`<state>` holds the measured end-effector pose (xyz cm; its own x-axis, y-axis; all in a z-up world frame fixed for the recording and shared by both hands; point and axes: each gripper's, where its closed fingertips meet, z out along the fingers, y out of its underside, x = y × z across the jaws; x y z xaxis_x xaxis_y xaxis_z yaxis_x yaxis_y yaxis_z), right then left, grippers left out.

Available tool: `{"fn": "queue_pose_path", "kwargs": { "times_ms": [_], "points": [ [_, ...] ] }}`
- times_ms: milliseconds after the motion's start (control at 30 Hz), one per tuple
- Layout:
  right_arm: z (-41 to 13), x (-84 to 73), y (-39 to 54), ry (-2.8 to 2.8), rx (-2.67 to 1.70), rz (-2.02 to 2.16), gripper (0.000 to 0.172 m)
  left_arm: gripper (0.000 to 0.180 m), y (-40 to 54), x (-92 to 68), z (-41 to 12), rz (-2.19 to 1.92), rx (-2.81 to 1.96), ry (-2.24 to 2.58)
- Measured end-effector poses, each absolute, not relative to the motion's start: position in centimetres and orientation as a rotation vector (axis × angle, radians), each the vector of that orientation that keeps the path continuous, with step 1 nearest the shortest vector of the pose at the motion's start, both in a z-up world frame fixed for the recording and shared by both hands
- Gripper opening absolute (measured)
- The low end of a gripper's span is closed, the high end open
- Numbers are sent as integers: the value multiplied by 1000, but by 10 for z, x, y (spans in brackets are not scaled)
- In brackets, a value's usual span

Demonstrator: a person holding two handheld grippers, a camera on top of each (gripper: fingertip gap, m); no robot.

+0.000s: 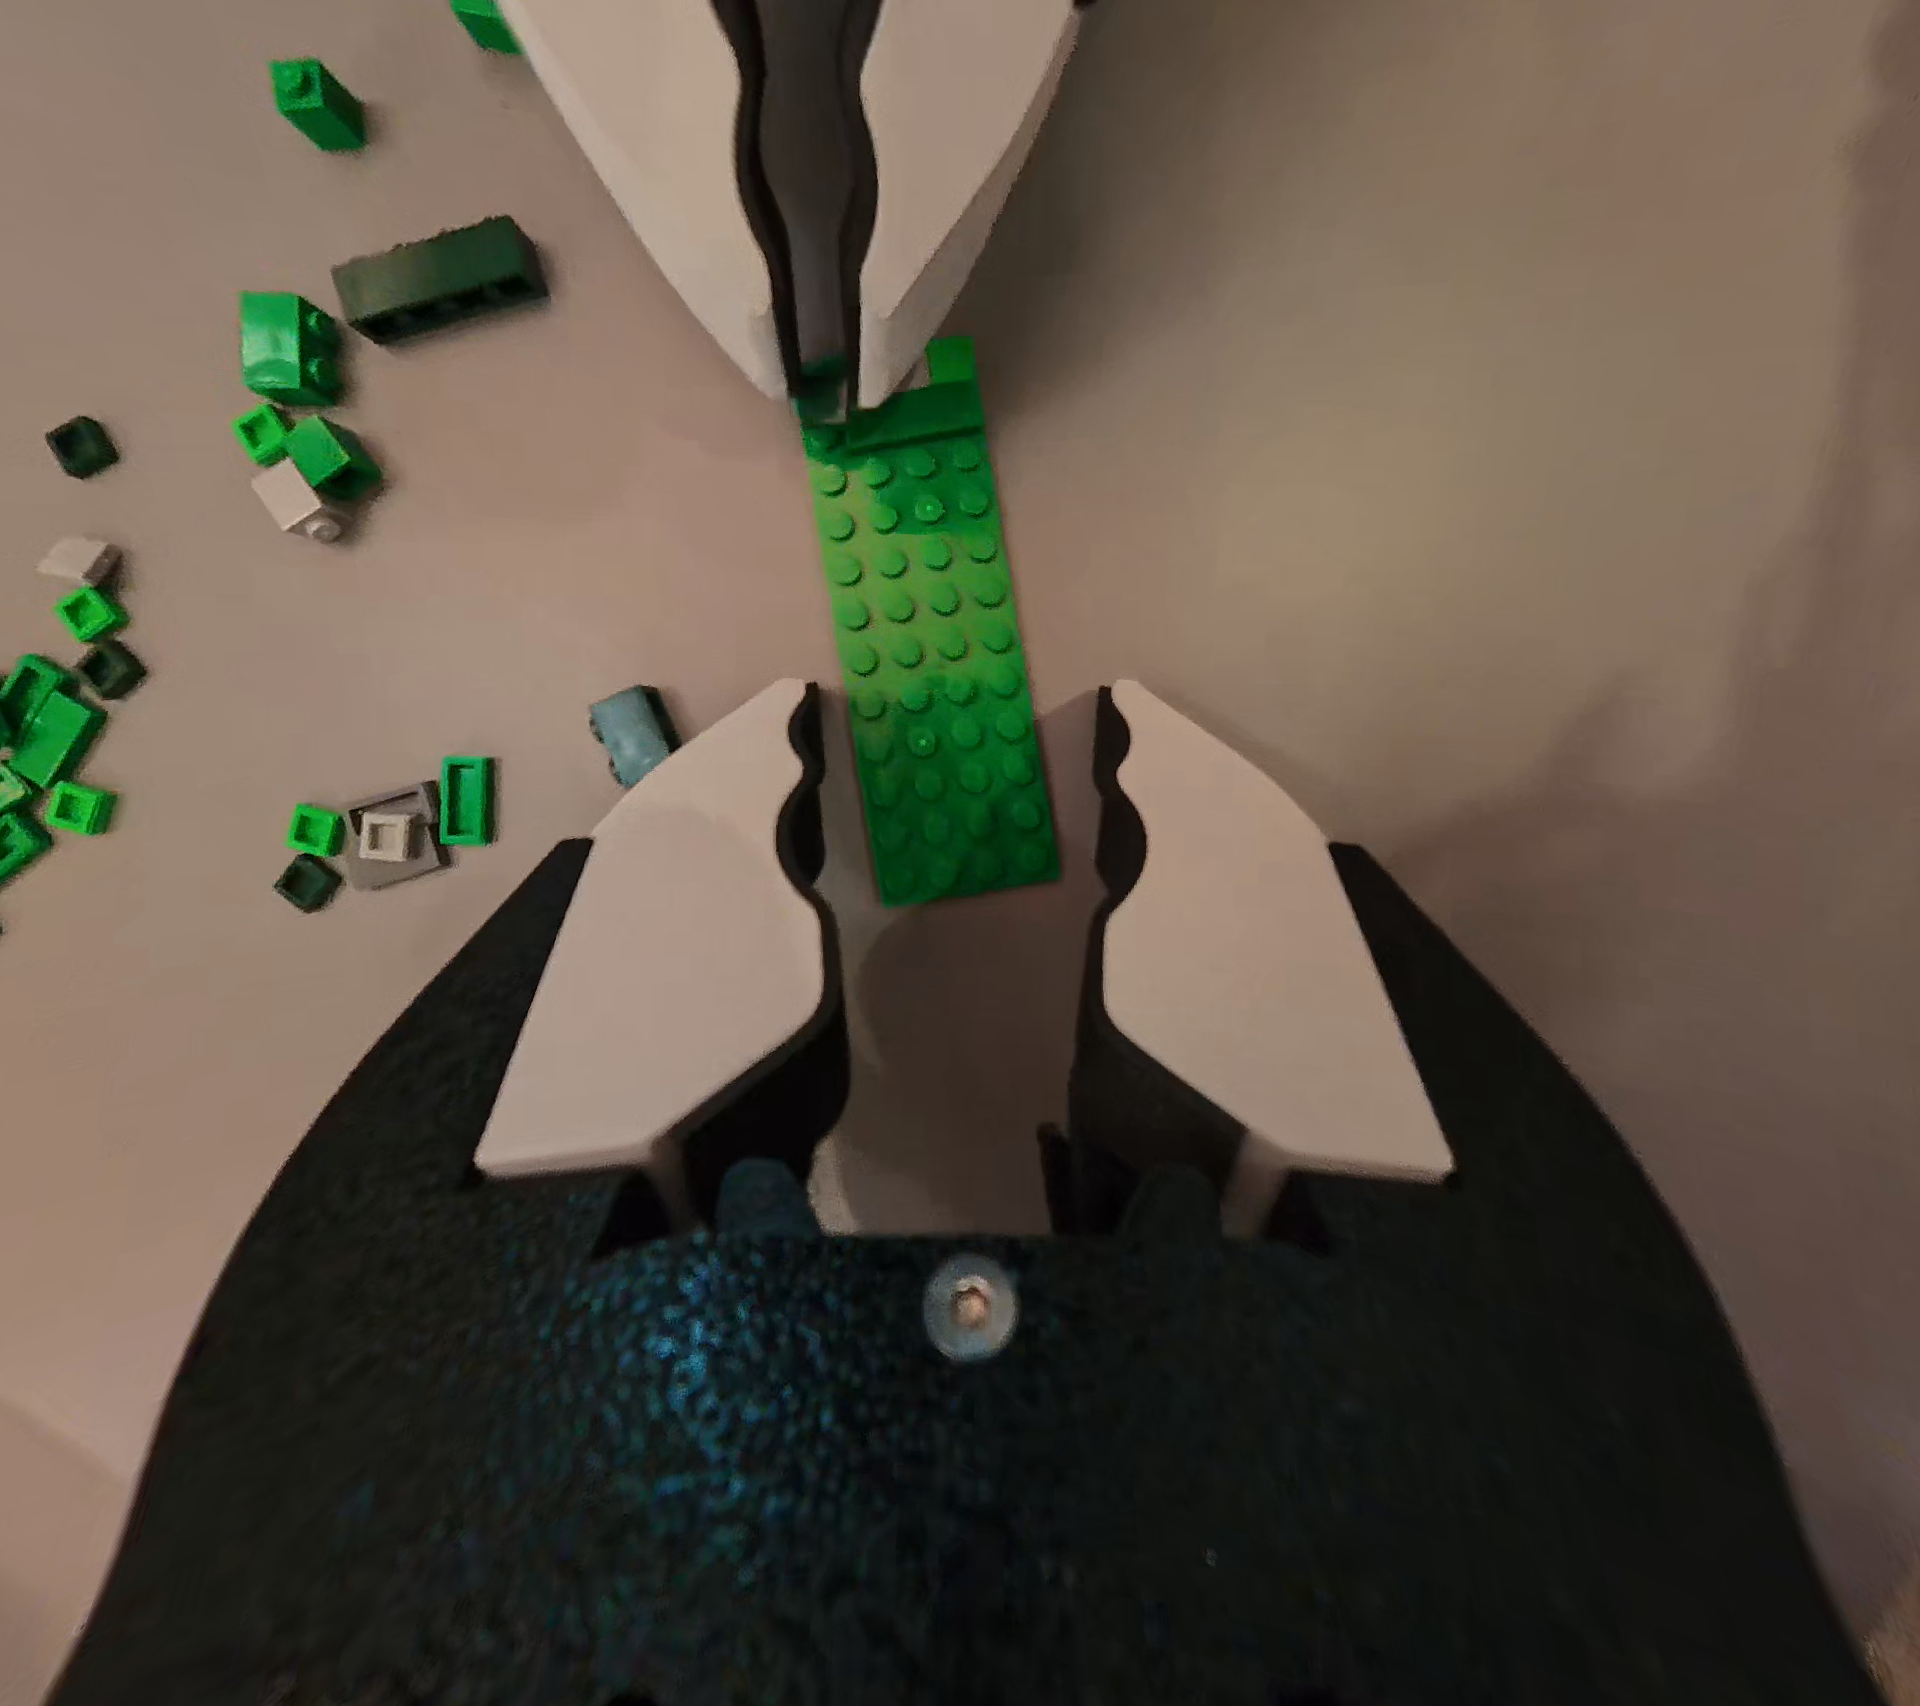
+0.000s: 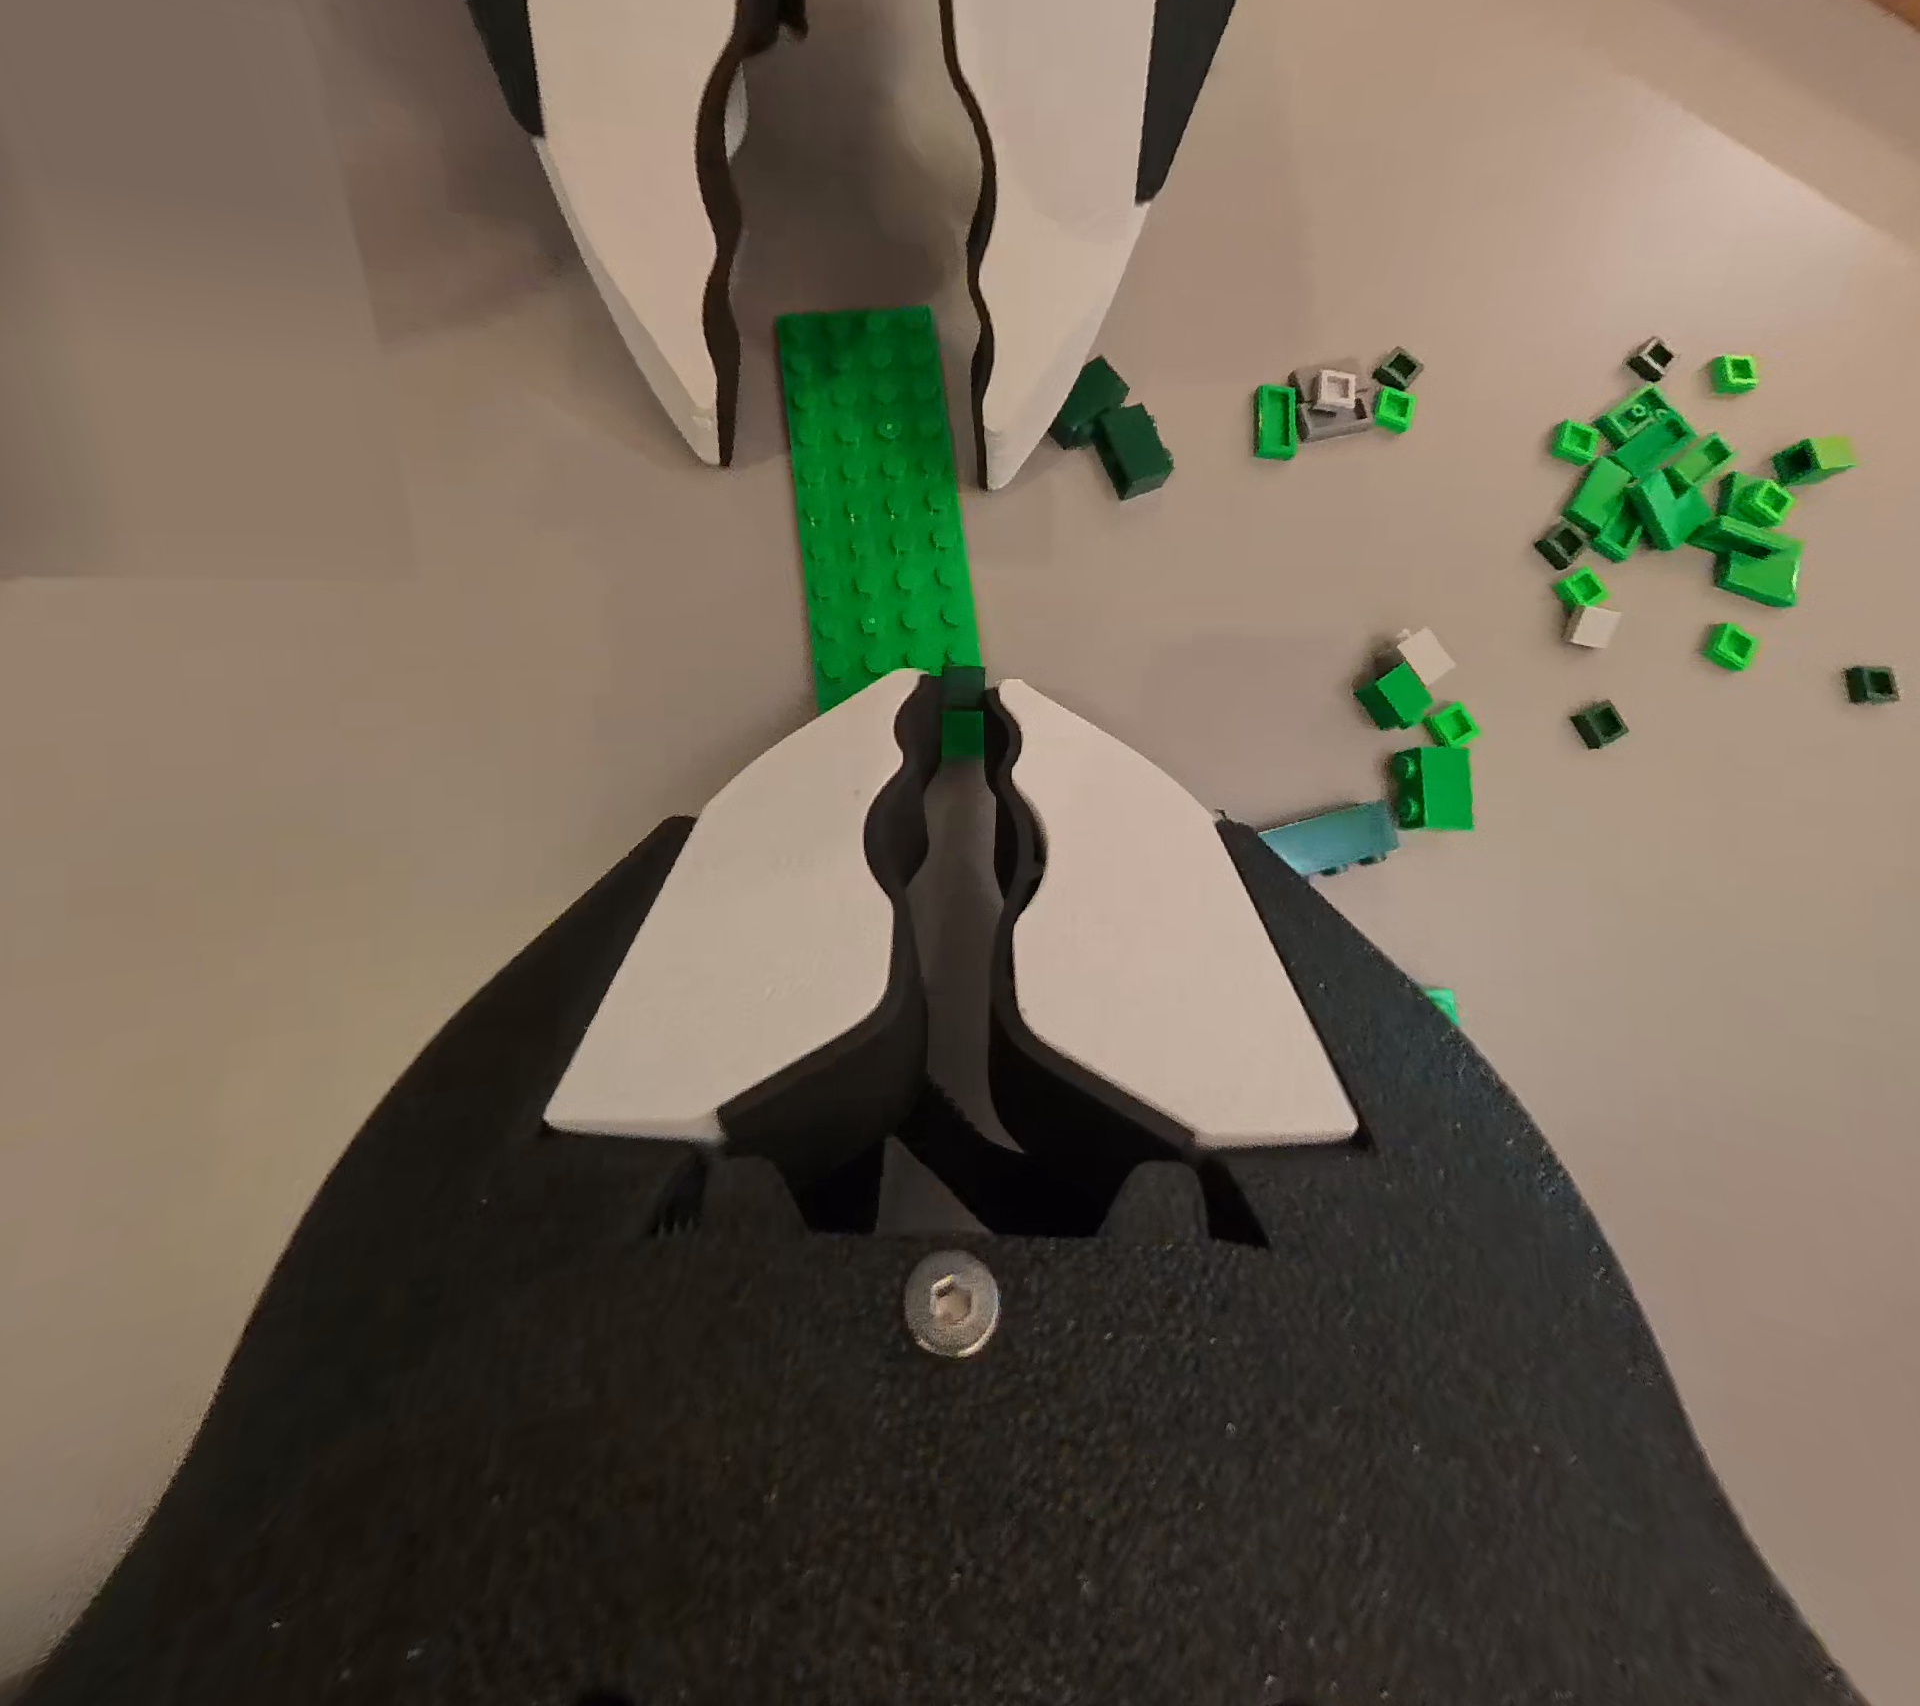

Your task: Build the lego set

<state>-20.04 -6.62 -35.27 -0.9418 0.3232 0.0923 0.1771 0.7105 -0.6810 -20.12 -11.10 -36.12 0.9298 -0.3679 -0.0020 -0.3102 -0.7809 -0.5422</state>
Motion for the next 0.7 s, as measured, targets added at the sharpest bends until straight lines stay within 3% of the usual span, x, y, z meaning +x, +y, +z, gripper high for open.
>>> {"fn": "queue_pose_path", "kwargs": {
  "times_ms": [233, 367, 700],
  "points": [
    [-358, -198, -67, -2834, -316, 975, 7, 48, -112, -202, -362, -114, -2656, 528],
    [-359, -199, -65, -2863, -303, 919, 7, 33, -113, -205, -361, -98, -2705, 555],
    [-359, -201, -65, -2894, -336, 923, 7, 33, -113, -205, -361, -116, -2648, 568]
  ]
}}
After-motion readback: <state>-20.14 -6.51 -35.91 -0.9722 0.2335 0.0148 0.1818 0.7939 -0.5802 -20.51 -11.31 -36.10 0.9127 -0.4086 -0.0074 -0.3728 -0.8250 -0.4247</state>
